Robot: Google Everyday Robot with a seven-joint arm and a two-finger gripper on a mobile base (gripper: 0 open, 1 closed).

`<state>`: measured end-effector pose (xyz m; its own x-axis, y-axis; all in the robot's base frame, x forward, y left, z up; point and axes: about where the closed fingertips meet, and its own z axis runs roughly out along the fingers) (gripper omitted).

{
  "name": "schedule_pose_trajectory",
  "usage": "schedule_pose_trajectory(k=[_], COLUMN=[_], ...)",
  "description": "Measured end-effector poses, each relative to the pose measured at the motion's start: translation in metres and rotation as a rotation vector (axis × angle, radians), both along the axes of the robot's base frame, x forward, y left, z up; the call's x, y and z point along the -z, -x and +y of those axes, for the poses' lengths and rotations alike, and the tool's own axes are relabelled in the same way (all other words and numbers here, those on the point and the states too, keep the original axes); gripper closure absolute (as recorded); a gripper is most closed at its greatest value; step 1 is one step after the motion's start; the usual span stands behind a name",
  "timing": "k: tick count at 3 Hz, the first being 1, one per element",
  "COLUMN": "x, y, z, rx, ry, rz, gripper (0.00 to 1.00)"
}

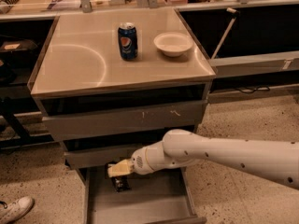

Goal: Place rxbar chocolate into bottom drawer

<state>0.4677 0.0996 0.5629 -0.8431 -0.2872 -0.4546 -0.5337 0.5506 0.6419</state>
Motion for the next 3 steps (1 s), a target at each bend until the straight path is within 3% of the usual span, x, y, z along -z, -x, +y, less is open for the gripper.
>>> schedule_pose_trajectory(k=[1, 2, 3], x=[0.073, 0.073, 0.101], y=[0.003, 0.003, -0.004], z=[-0.005, -0.005, -0.008], rx=[0.109, 0.108, 0.152], ry=[-0.05, -0.05, -0.082], rz=[0.108, 0.108, 0.125], gripper=[1.0, 1.0, 1.0])
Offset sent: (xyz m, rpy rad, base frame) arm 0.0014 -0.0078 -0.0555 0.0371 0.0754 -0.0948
